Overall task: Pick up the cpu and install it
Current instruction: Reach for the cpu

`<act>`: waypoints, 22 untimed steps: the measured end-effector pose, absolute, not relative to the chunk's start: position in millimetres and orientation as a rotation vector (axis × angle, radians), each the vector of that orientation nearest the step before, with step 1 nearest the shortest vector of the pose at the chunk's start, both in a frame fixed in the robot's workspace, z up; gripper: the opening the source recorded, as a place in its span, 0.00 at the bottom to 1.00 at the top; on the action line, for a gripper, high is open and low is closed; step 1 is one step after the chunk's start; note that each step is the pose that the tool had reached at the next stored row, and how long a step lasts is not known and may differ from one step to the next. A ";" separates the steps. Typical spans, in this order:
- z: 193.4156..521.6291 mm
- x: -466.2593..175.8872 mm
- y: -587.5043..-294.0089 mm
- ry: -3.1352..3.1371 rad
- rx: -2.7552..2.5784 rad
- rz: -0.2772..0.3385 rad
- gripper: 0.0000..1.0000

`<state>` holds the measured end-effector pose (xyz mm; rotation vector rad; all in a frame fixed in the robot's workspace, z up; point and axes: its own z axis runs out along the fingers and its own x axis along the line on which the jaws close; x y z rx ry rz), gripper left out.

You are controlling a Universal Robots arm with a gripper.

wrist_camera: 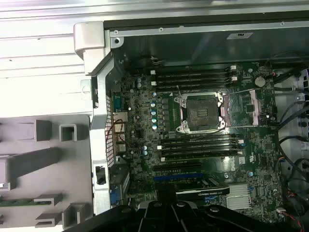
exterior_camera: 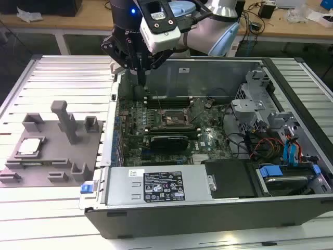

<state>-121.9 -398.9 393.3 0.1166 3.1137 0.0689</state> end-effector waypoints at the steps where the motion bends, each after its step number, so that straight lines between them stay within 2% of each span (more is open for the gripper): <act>1: 393.3 -121.9 -398.9 3.114 0.117 0.069 0.11; 22: 393.3 -132.3 -398.8 3.114 0.117 0.069 0.11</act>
